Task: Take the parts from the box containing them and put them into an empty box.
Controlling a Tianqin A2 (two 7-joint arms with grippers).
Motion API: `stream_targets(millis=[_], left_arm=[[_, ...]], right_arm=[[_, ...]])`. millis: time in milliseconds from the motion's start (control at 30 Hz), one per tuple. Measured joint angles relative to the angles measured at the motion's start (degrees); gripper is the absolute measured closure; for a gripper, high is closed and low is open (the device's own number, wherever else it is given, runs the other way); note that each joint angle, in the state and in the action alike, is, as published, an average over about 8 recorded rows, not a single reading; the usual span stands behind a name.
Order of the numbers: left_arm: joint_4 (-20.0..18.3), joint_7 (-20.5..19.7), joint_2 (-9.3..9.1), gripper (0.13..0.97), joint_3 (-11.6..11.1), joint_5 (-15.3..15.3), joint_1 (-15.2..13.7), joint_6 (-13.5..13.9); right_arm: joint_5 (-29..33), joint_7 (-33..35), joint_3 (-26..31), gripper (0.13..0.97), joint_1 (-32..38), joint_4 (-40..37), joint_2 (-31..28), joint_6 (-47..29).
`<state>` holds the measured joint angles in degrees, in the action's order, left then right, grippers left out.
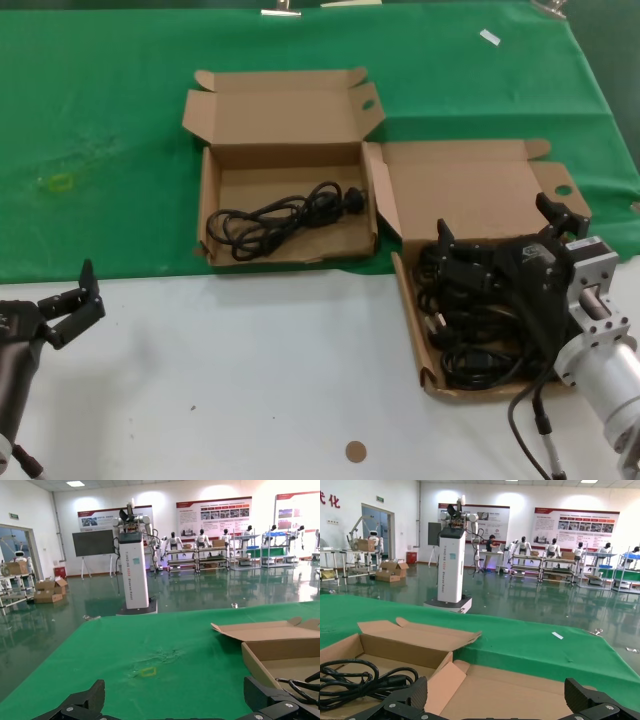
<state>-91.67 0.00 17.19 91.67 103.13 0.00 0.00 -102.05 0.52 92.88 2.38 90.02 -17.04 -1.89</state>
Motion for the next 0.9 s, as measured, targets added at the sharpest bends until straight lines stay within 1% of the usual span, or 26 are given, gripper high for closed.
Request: stream_targets(millis=[900], left_arm=[[0.0, 0.0, 0.0, 0.132, 0.0, 0.0, 0.0, 0.0]], right_arm=[[0.0, 0.0, 0.0, 0.129, 0.0, 0.0, 0.0, 0.0]])
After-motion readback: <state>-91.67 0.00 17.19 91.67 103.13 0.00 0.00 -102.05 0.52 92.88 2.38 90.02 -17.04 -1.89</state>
